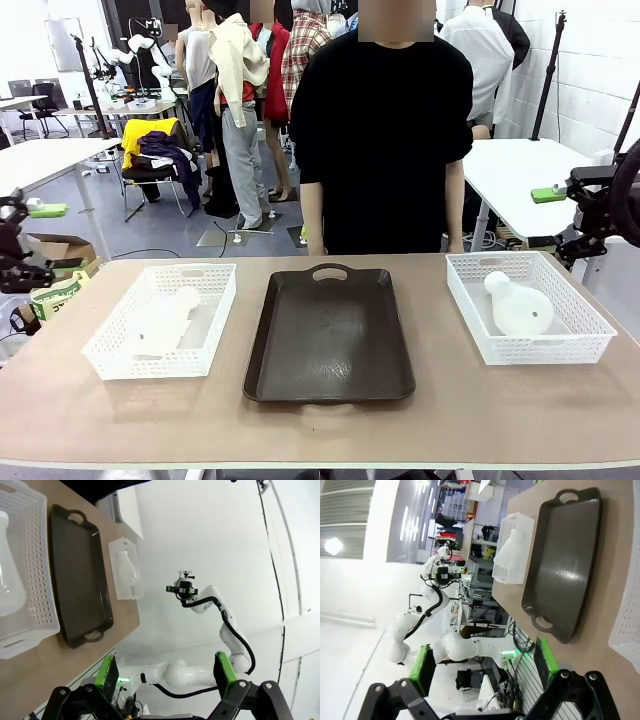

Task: Prepare the laboratory tools.
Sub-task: Pick up the Big flask that the person points to.

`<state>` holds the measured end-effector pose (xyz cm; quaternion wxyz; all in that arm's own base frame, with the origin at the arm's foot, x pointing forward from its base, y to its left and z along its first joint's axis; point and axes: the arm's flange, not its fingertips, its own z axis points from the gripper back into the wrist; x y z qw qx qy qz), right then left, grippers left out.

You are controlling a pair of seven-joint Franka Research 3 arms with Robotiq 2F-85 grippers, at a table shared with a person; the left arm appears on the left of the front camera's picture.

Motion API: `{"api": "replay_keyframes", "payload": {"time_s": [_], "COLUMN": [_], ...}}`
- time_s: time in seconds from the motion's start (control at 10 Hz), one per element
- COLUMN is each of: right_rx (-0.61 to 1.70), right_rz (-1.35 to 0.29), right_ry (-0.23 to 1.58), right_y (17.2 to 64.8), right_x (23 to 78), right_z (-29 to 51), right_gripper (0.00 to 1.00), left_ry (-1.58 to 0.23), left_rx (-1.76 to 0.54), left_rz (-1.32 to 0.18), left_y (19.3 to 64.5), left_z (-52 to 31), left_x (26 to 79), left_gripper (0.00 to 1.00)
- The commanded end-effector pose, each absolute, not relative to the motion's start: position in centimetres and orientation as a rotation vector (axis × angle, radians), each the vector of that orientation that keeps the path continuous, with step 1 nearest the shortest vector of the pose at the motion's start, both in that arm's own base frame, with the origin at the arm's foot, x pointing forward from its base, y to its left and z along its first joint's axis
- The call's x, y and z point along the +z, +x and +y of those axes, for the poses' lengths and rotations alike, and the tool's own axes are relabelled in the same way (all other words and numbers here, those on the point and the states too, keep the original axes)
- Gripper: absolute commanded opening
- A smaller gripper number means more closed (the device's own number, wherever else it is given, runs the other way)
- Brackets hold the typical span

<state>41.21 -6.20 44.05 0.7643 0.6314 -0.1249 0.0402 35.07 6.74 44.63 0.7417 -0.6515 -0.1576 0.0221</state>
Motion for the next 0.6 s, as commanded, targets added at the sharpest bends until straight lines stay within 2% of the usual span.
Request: {"api": "replay_keyframes", "payload": {"time_s": [0.0,0.5], "right_rx": [0.075,0.075], "right_rz": [-0.275,-0.275], "right_ry": [1.377,1.377], "right_y": [41.0,41.0], "right_x": [43.8,43.8], "right_z": [-6.63,-6.63], "right_gripper": [1.0,1.0], "left_ry": [-1.442,-1.442], "left_rx": [0.052,0.052], "left_rz": [-0.343,-0.343], "left_y": [34.49,34.49], "left_z": [7.8,7.8], "left_x": [44.49,44.49], "left_gripper": [1.0,1.0]}}
